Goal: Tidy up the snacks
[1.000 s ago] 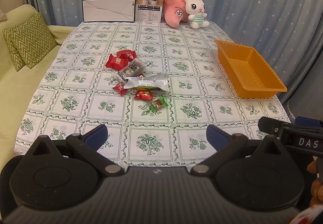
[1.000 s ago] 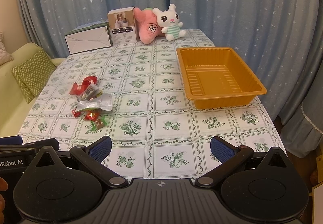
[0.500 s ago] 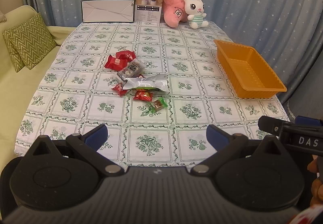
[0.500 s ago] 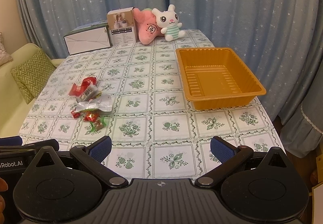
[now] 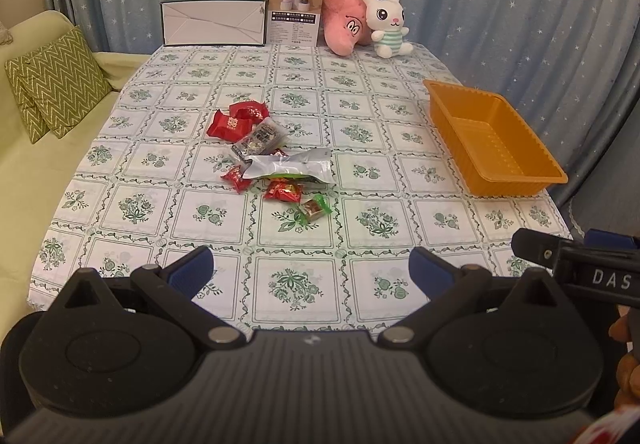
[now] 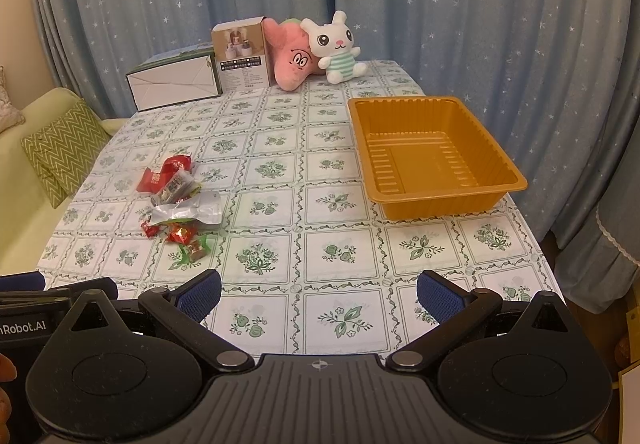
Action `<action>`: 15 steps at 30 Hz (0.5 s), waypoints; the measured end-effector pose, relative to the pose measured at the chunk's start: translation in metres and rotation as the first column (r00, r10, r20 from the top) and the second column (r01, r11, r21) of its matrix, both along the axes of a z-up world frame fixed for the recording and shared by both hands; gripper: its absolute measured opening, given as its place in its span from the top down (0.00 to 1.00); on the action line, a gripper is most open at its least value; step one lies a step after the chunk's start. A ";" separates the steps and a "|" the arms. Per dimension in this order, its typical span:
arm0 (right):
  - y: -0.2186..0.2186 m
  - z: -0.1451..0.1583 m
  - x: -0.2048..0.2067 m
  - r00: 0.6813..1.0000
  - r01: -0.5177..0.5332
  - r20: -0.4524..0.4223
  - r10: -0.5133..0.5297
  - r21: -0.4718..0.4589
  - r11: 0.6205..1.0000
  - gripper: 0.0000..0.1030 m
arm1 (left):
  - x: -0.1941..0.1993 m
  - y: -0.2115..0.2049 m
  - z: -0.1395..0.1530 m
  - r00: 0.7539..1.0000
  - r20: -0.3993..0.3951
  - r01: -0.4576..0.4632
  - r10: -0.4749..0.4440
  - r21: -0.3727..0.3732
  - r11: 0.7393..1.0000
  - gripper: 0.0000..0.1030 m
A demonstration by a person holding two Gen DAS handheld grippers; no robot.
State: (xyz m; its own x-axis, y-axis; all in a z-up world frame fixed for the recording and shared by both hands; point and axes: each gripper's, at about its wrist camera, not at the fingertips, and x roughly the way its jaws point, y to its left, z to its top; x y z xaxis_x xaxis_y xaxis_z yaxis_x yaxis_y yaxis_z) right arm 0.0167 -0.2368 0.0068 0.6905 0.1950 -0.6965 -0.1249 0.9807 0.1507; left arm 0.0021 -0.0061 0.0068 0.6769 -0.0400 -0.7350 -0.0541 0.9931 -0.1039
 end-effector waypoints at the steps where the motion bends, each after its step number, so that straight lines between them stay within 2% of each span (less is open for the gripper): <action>1: 0.000 0.000 0.000 1.000 0.000 0.000 0.000 -0.001 1.000 0.00 | 0.001 0.000 0.000 1.000 -0.001 -0.001 0.001 0.000 1.000 0.00; 8: 0.004 -0.002 0.009 1.000 0.006 0.024 -0.006 0.011 1.000 0.00 | 0.008 0.017 -0.007 1.000 -0.006 -0.029 0.029 -0.009 1.000 0.00; 15: 0.030 -0.019 0.032 0.996 -0.080 0.043 0.078 0.048 0.996 0.00 | 0.034 0.050 -0.023 0.999 -0.012 -0.034 0.034 -0.006 0.999 0.00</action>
